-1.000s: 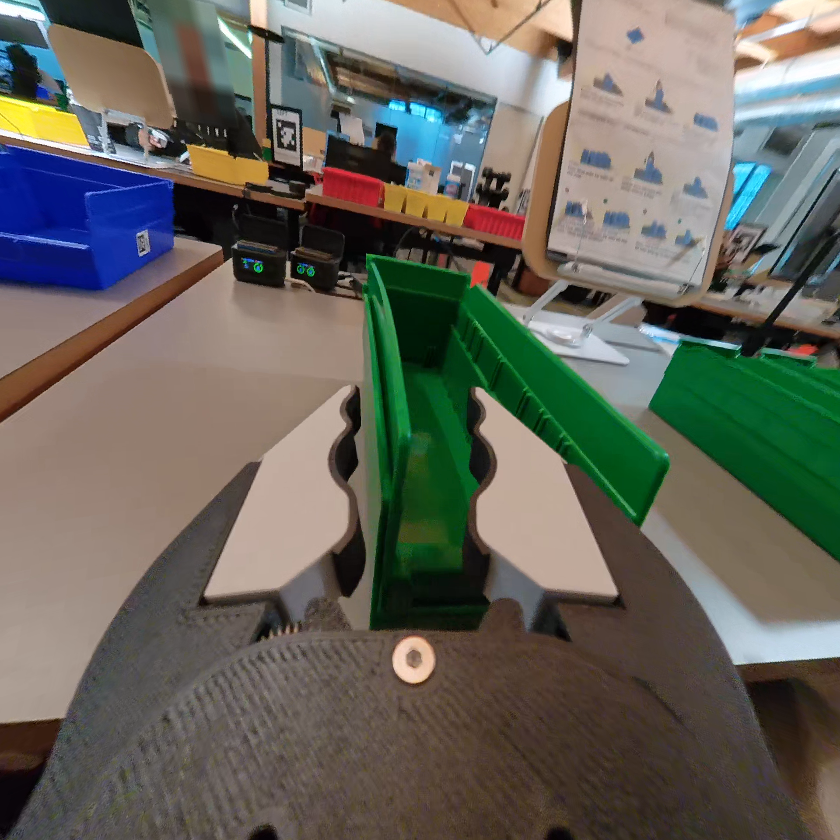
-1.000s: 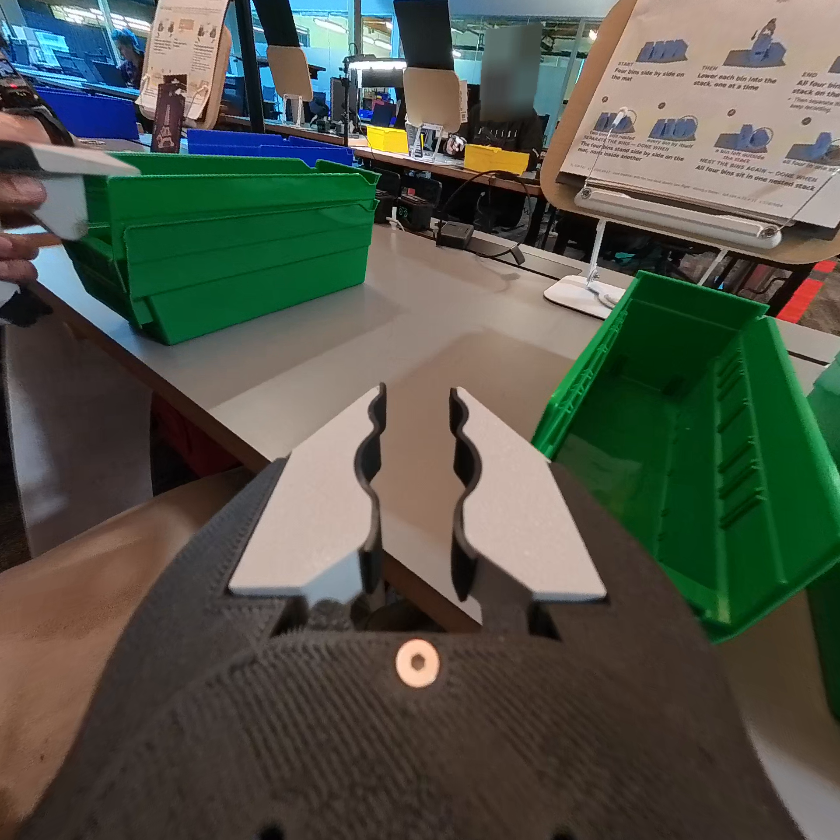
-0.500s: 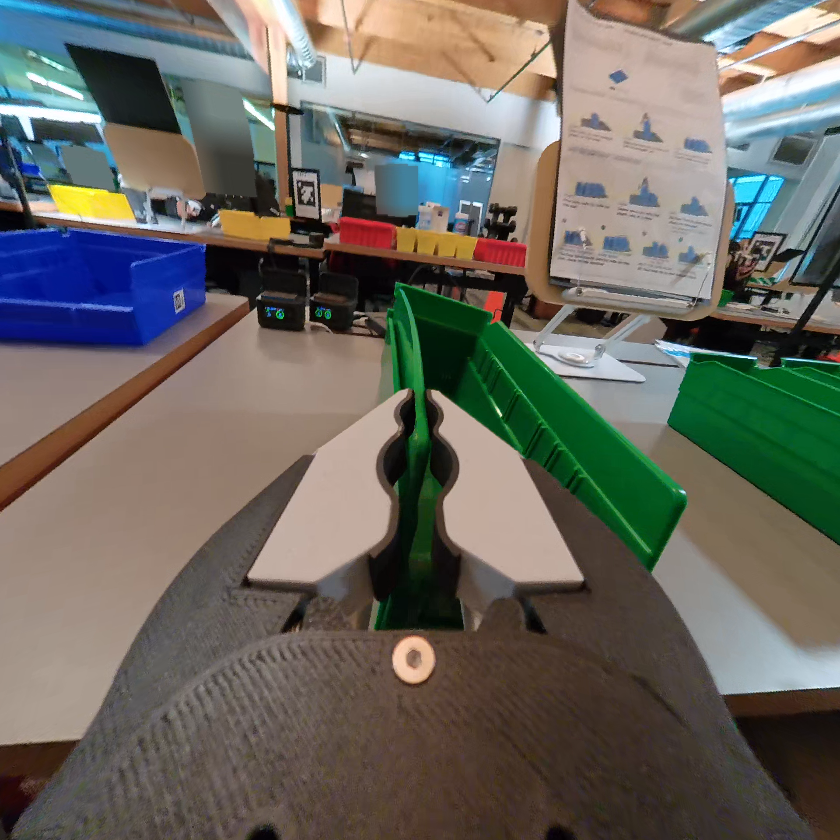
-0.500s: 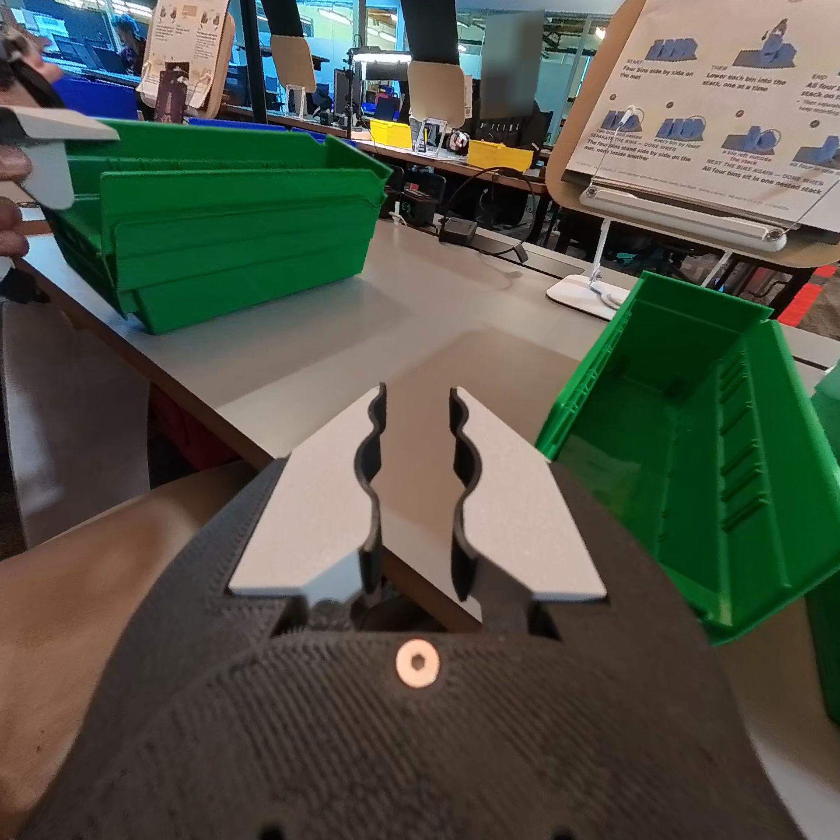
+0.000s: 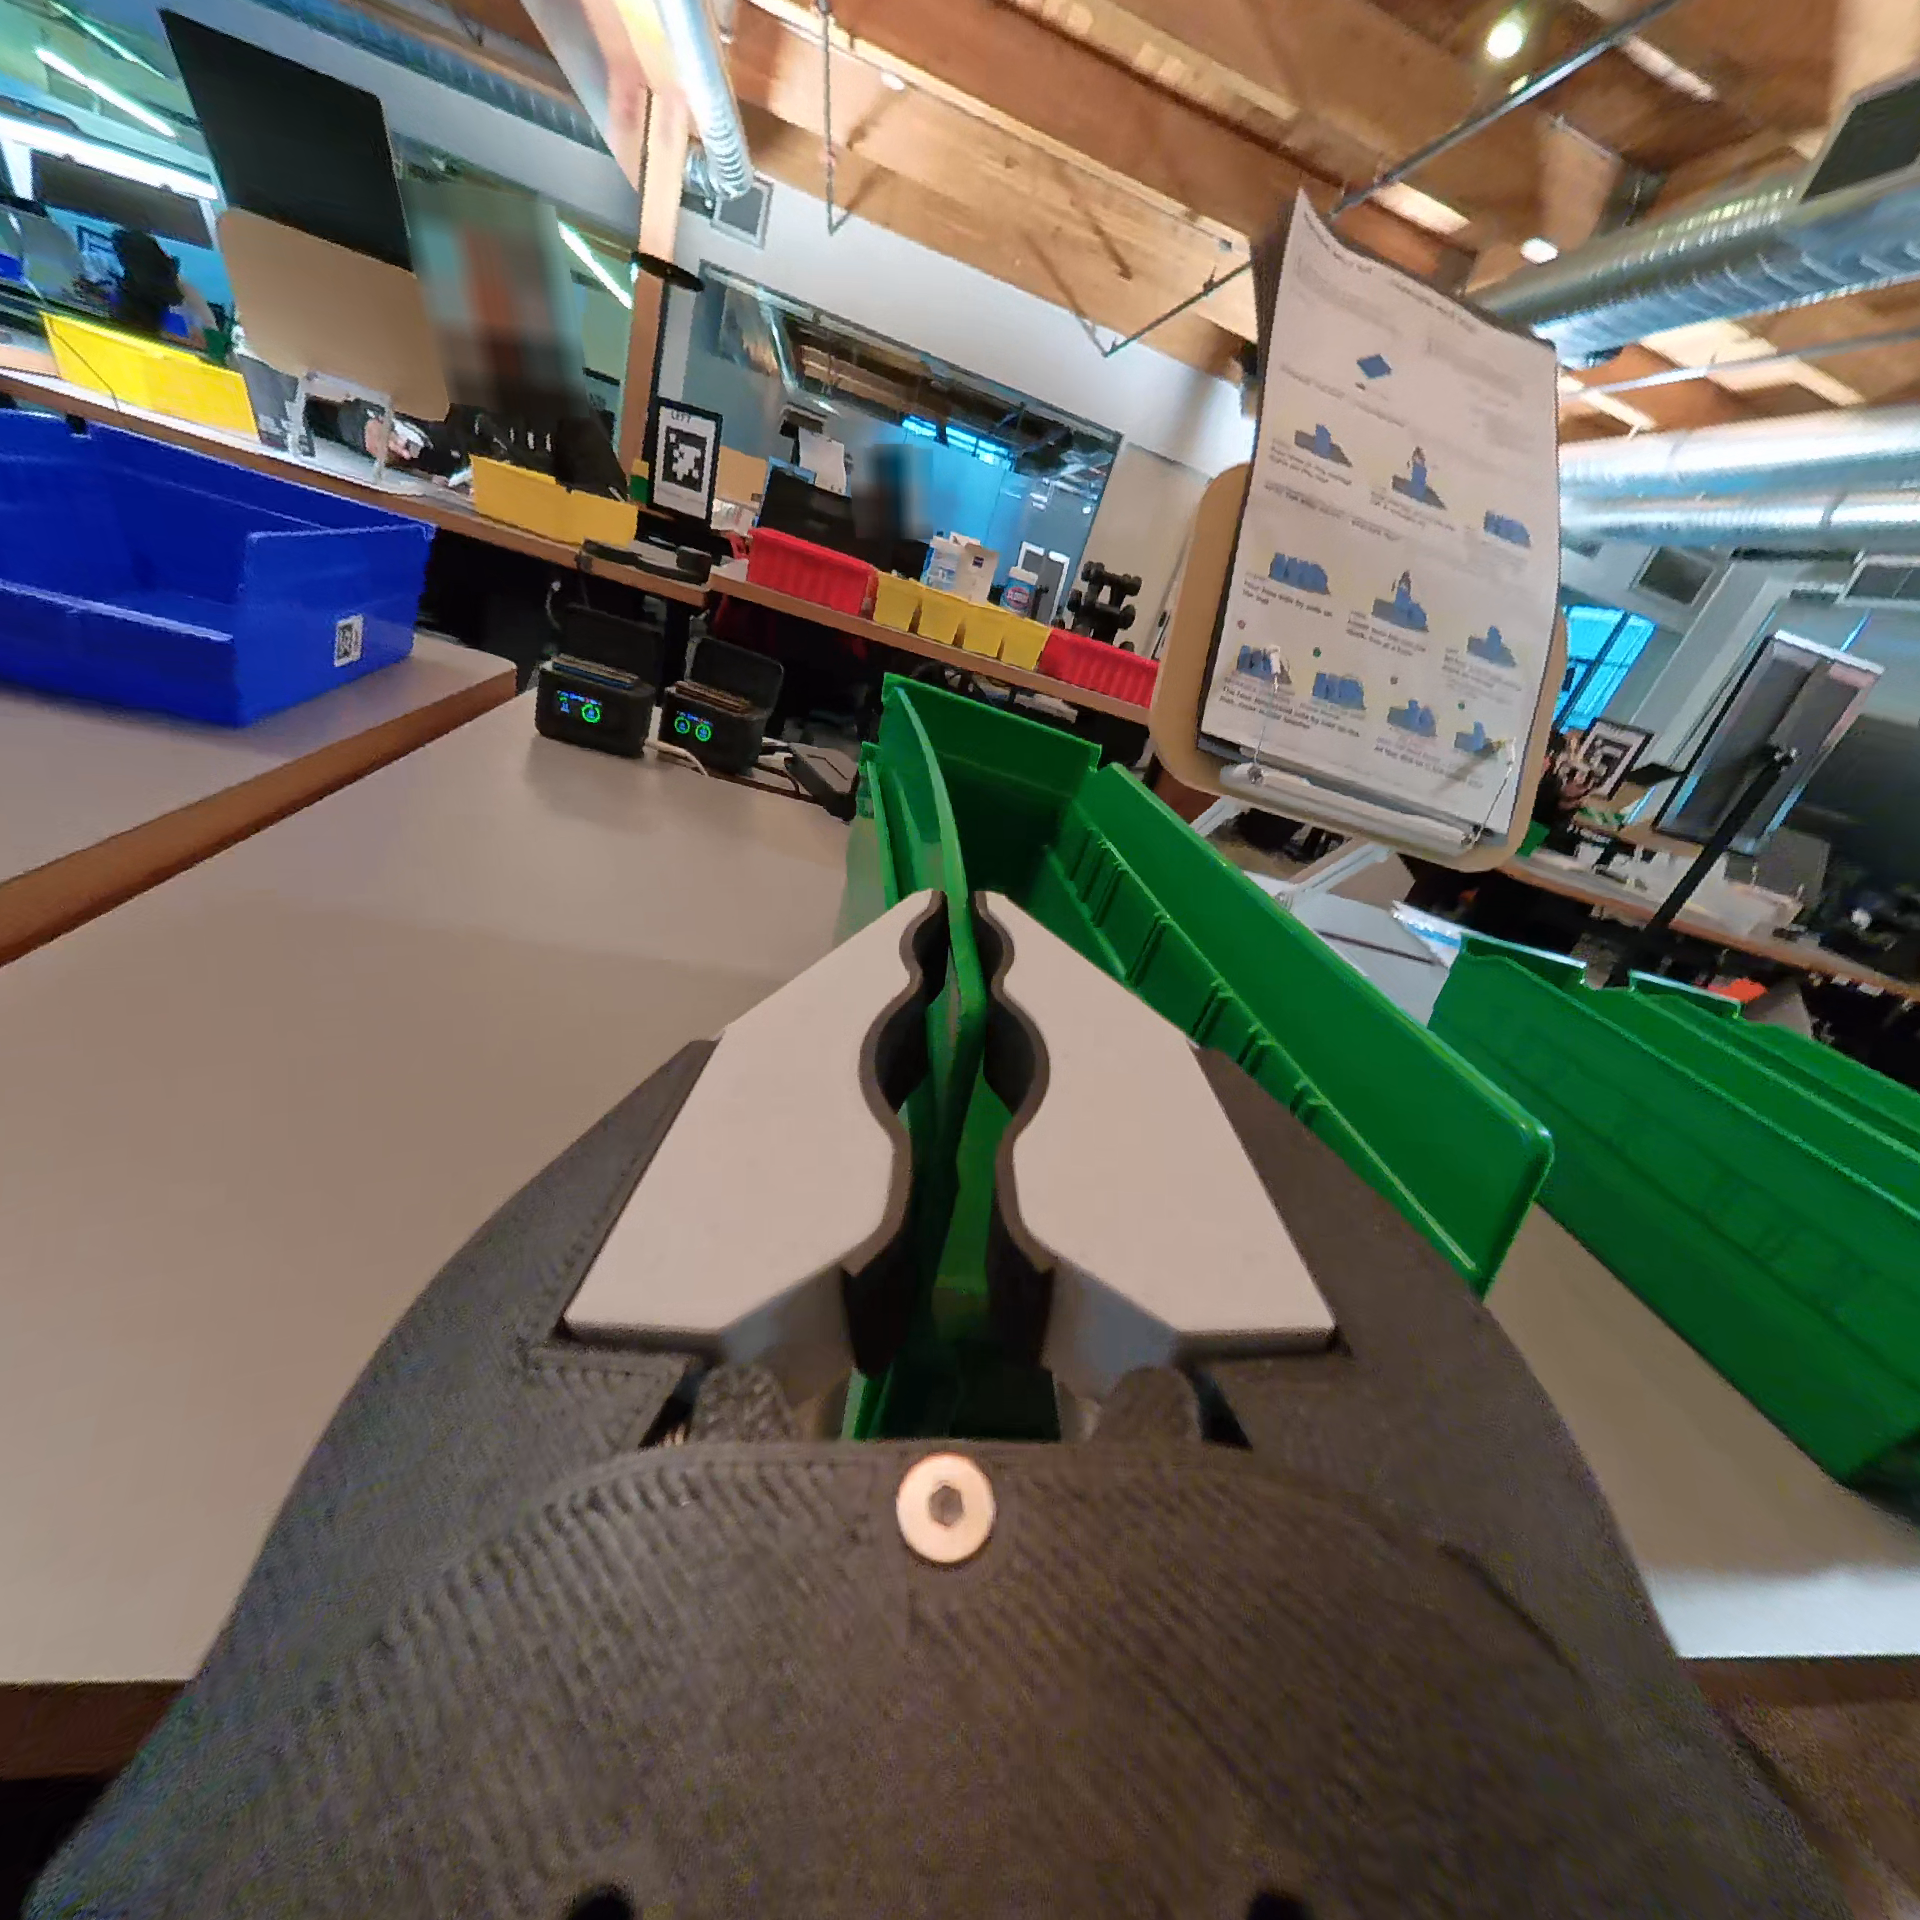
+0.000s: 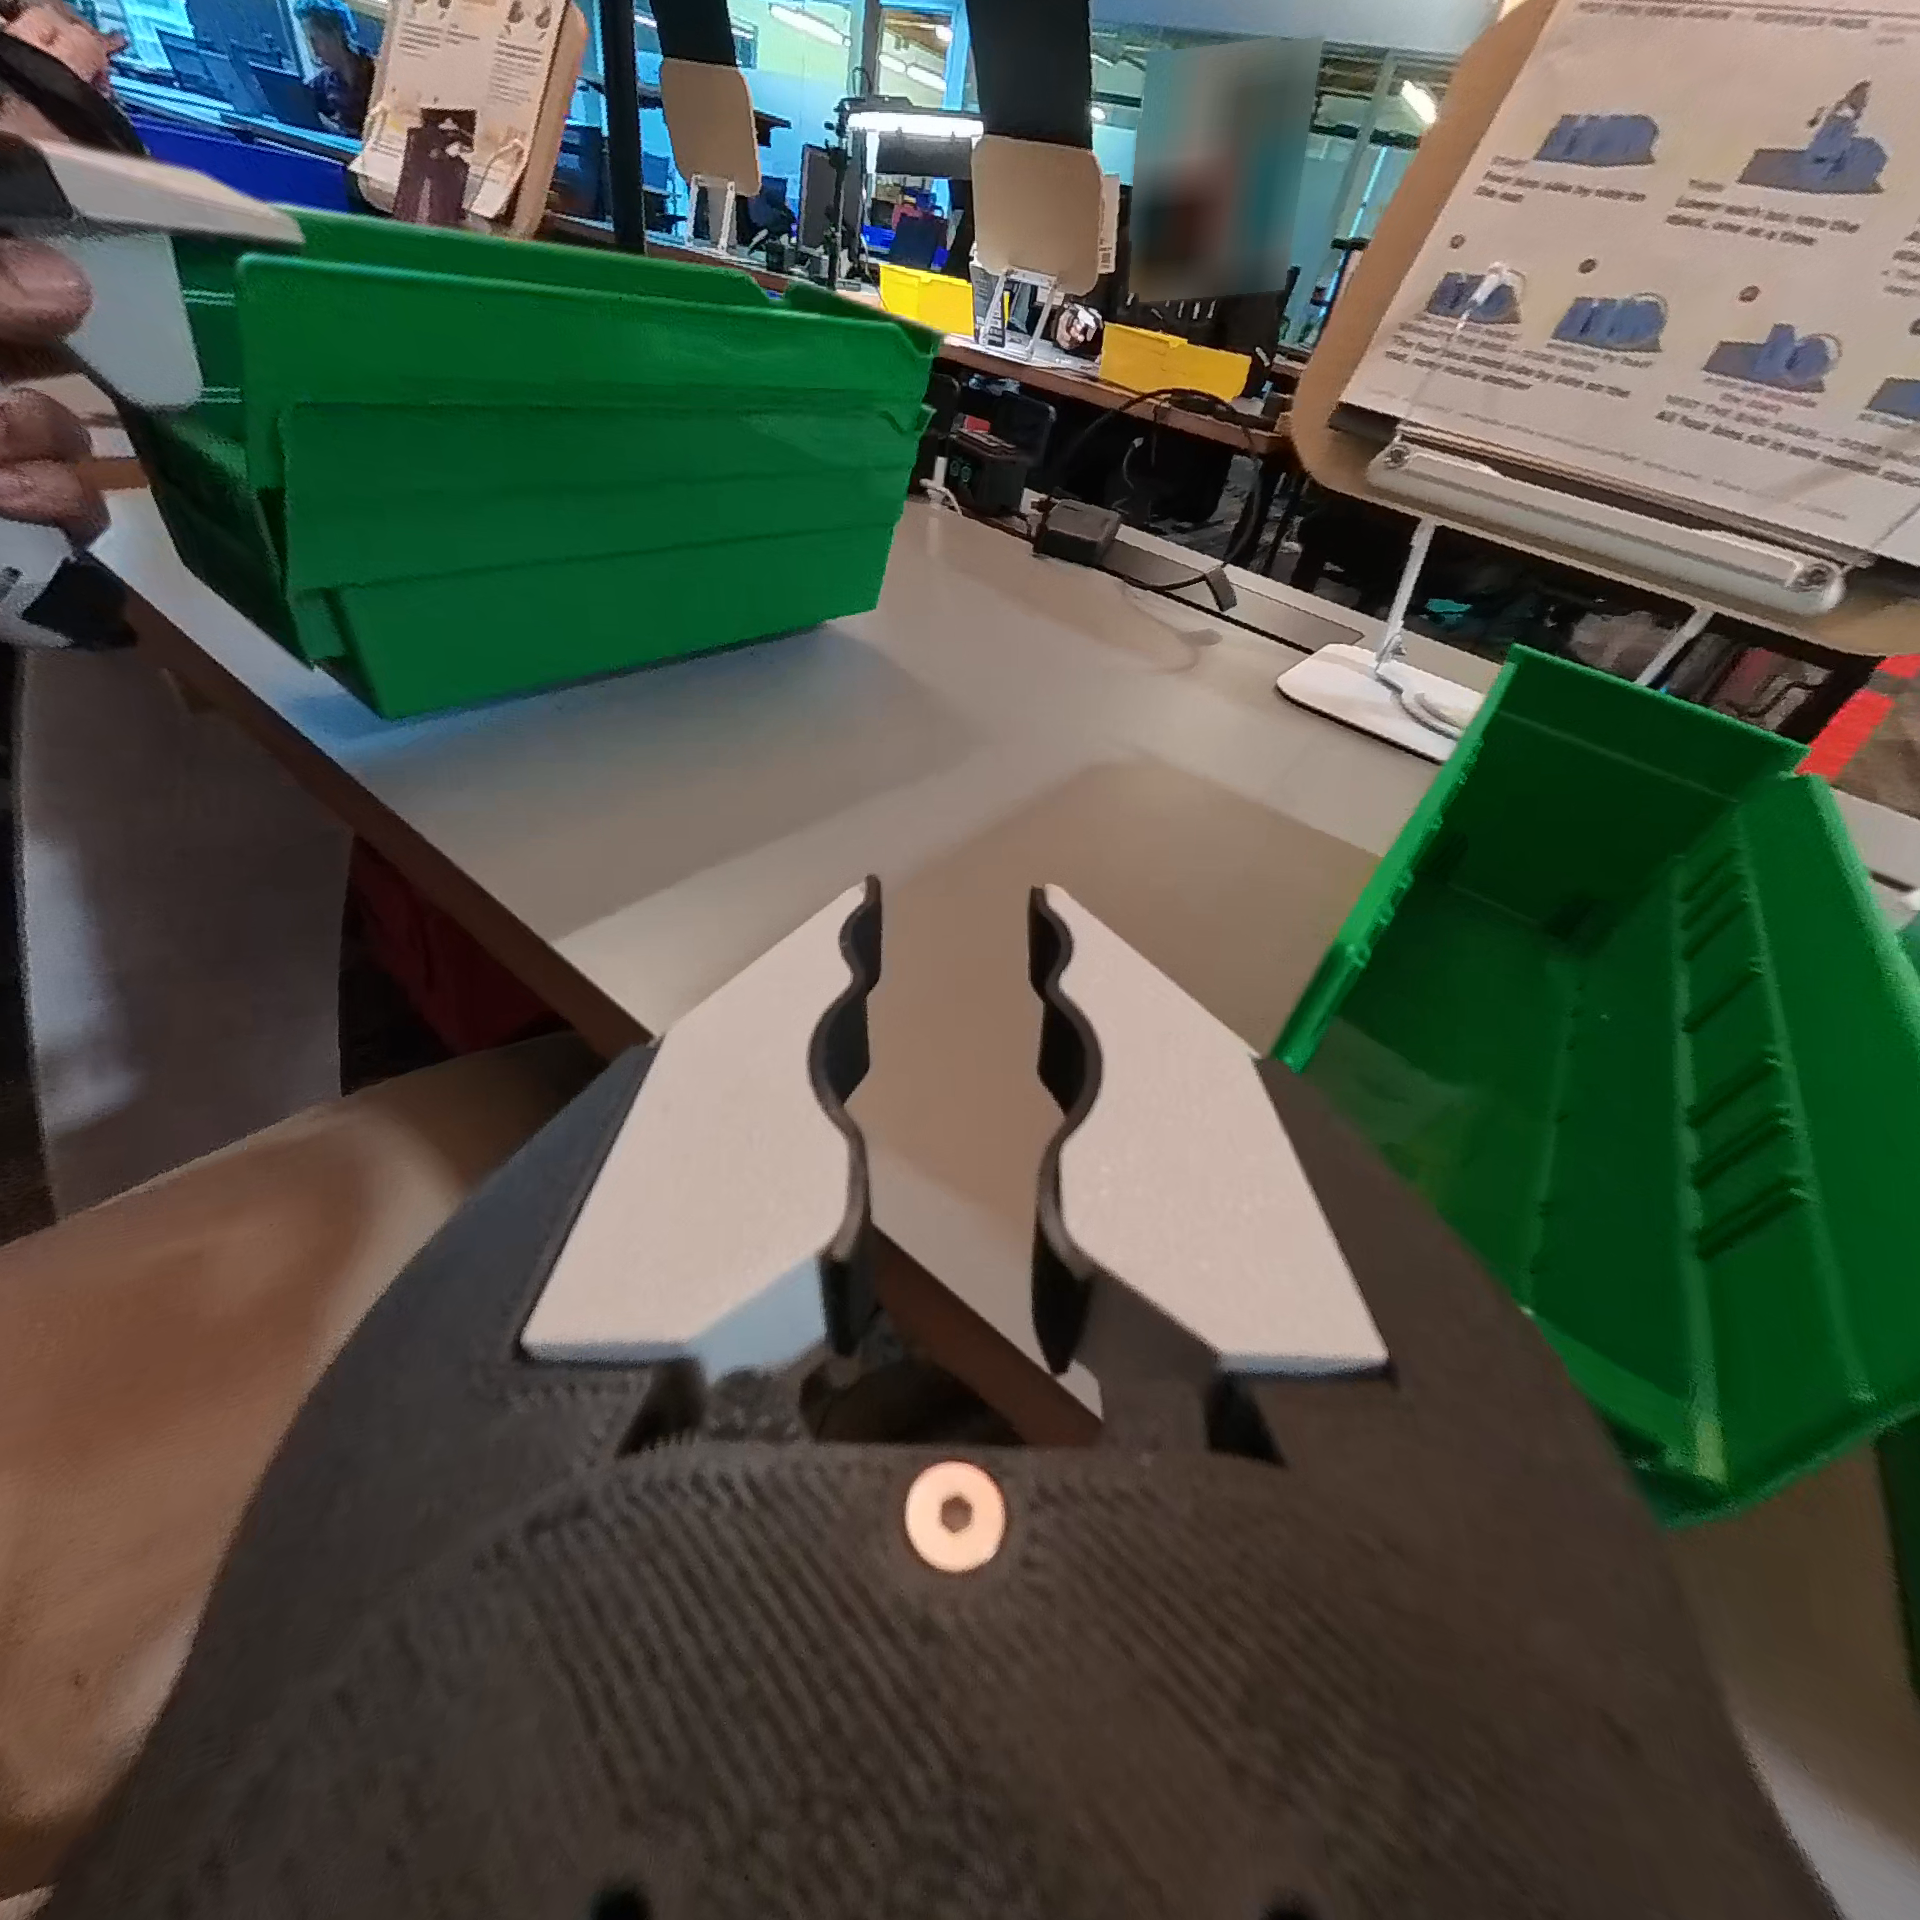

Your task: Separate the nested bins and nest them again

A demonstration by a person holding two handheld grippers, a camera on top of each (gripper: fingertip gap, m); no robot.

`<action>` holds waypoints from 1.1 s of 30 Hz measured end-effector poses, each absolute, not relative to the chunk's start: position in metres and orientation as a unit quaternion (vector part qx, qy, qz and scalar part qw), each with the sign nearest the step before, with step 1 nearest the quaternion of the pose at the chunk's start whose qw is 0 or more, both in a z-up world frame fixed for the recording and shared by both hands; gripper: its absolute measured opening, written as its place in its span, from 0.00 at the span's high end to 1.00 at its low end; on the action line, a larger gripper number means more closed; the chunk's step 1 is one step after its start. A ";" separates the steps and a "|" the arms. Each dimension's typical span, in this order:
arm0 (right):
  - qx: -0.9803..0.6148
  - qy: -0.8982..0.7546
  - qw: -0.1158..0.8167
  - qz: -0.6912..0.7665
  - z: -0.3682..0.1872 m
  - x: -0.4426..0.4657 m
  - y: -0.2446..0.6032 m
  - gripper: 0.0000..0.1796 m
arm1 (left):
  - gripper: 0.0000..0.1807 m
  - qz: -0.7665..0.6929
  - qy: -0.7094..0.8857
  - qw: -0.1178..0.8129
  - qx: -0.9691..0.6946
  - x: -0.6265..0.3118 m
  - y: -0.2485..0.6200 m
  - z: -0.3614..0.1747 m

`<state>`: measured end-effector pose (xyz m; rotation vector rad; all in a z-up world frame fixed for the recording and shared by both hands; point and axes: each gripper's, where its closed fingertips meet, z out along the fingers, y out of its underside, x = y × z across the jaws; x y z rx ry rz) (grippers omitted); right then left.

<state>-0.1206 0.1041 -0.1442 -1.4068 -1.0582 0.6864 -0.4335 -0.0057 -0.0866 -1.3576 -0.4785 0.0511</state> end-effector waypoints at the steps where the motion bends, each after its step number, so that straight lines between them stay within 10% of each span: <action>1: -0.601 -0.458 0.585 0.294 -0.145 -0.122 0.102 0.85 | 1.00 0.023 -0.218 0.756 -0.616 -0.434 -0.007 -0.084; 33: -0.593 -0.464 0.405 0.519 -0.119 -0.320 0.022 0.66 | 1.00 -0.001 -0.230 0.776 -0.587 -0.427 -0.012 -0.075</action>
